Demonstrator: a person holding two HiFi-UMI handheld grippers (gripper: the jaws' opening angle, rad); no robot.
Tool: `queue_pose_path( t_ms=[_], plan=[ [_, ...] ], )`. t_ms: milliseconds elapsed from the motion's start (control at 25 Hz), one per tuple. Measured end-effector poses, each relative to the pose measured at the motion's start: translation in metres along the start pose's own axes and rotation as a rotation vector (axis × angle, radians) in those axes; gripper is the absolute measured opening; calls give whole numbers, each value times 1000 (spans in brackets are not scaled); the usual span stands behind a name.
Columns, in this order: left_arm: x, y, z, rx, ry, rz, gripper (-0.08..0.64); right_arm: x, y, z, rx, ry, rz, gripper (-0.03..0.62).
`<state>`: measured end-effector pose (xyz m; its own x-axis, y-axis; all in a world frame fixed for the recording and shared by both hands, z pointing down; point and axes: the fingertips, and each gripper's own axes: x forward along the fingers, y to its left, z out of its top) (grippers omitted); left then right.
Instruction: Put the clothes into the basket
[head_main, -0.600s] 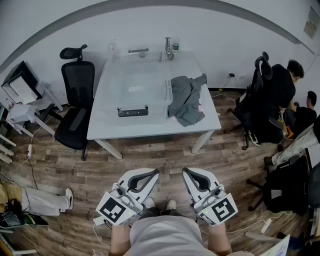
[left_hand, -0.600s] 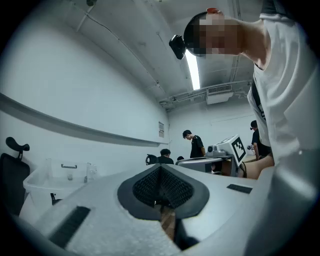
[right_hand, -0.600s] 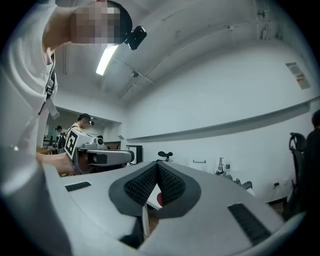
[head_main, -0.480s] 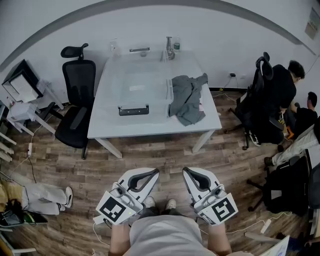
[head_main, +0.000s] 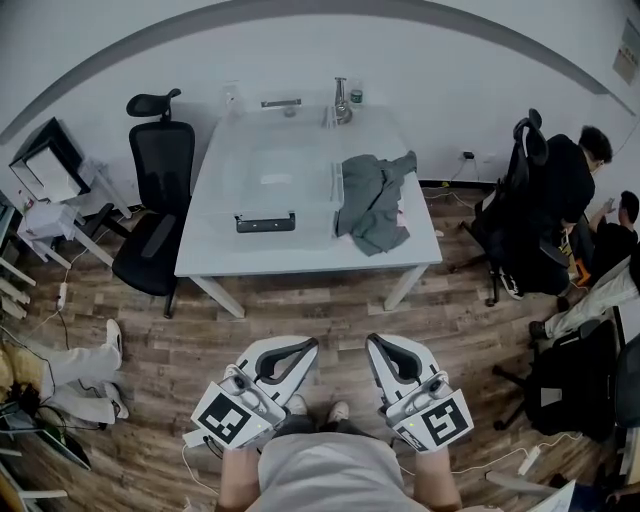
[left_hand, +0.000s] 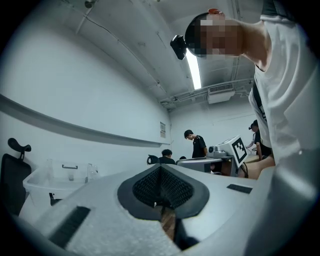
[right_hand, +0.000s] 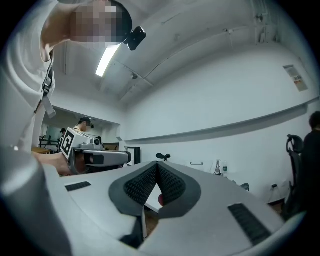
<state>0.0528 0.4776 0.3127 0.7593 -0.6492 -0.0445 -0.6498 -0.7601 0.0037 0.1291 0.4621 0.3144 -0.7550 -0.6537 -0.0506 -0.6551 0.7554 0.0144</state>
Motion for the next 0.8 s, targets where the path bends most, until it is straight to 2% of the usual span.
queue_pose_path(
  t_ms=[480, 800],
  plan=[
    [21, 7, -1, -1, 0, 8, 5, 6, -19, -5, -6, 14, 28, 5],
    [37, 42, -7, -5, 6, -6, 5, 36, -42, -11, -14, 32, 8, 5]
  ],
)
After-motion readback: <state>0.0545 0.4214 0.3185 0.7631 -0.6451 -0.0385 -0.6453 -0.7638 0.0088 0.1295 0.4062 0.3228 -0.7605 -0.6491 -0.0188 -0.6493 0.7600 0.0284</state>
